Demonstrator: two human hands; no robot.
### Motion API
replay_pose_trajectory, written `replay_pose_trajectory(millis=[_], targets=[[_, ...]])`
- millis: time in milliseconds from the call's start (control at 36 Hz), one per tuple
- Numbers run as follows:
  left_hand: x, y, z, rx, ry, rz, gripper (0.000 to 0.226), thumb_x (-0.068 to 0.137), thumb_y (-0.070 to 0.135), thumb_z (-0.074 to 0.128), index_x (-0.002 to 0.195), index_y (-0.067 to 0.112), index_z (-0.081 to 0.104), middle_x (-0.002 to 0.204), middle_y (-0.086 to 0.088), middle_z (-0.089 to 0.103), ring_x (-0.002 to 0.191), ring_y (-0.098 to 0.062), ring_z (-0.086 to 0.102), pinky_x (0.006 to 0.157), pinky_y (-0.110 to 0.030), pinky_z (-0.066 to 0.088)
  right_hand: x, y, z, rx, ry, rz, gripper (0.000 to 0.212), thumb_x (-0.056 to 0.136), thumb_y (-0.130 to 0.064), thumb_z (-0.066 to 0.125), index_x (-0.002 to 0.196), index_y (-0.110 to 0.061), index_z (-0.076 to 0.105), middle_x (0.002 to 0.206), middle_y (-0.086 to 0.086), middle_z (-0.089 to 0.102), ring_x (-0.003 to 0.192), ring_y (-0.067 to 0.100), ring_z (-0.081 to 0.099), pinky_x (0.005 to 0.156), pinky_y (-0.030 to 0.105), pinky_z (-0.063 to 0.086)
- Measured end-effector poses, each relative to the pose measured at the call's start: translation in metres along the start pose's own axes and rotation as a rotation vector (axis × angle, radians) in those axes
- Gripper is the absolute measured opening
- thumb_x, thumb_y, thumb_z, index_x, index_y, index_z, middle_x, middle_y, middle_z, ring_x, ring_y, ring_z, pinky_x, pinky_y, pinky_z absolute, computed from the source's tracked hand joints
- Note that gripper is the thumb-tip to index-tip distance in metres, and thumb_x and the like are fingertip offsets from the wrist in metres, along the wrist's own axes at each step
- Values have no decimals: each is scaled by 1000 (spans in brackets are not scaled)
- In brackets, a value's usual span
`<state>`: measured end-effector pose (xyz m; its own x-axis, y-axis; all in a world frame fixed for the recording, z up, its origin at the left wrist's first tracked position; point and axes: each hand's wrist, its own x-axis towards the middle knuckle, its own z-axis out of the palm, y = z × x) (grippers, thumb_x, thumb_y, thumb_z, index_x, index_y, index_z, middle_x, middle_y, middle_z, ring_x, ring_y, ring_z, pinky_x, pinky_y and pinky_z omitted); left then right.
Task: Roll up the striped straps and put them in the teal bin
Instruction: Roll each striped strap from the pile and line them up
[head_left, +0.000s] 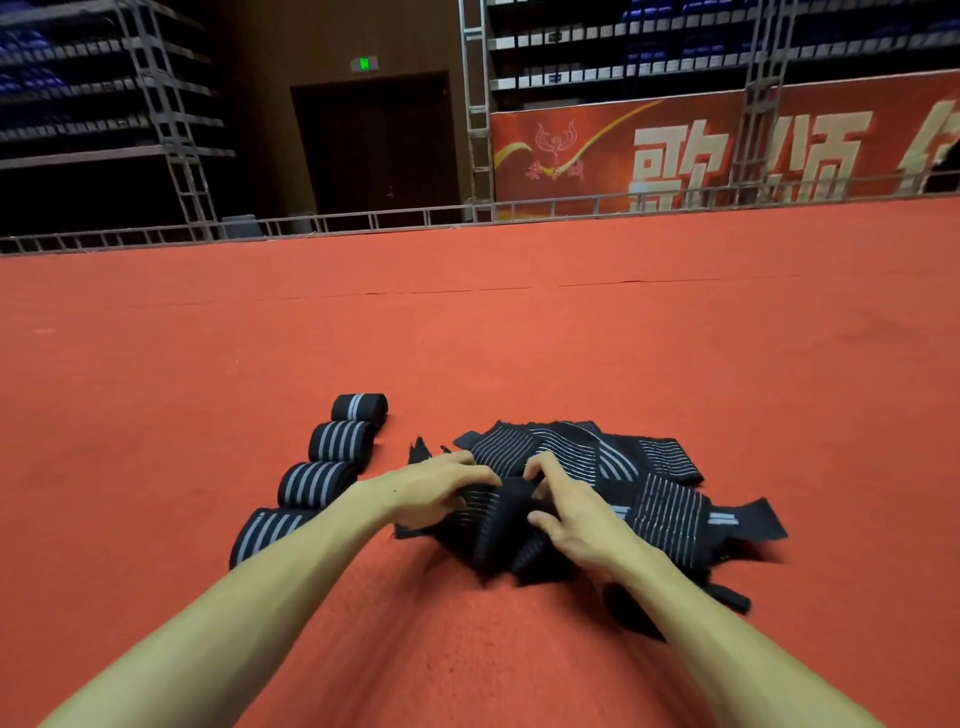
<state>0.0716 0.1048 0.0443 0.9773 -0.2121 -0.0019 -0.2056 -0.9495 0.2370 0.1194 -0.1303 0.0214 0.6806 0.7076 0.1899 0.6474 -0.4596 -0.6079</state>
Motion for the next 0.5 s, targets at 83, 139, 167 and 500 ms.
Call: replay_pose_trajectory(millis=[83, 139, 167, 500], targets=[[-2, 15, -3, 27, 41, 57, 28, 93, 24, 64, 119, 15, 58, 136, -4, 40, 121, -21, 36, 106, -30, 28, -2, -4, -12, 7, -22, -54, 42, 94, -13, 57, 102, -43, 29, 95, -6, 58, 88, 19, 59, 87, 41, 49], [-5, 26, -8, 5, 94, 83, 23, 93, 26, 66, 108, 11, 58, 137, -4, 41, 120, -19, 36, 102, -26, 26, -4, -4, -21, 6, -21, -73, 38, 94, -11, 56, 103, -40, 33, 92, -7, 57, 86, 20, 58, 85, 41, 49], [-7, 32, -10, -11, 103, 93, 21, 93, 26, 66, 105, 10, 58, 134, -3, 45, 117, -17, 36, 99, -22, 25, -5, -4, -26, 8, -23, -81, 36, 94, -10, 56, 103, -38, 35, 90, -8, 56, 85, 20, 57, 84, 40, 48], [-43, 55, -49, -109, 42, 8, 31, 97, 29, 59, 121, 34, 41, 88, 2, 65, 79, -16, 58, 76, -33, 46, -23, 0, -89, -90, -81, -173, 29, 90, -20, 68, 90, -37, 44, 86, -15, 55, 75, 6, 49, 75, 27, 43]])
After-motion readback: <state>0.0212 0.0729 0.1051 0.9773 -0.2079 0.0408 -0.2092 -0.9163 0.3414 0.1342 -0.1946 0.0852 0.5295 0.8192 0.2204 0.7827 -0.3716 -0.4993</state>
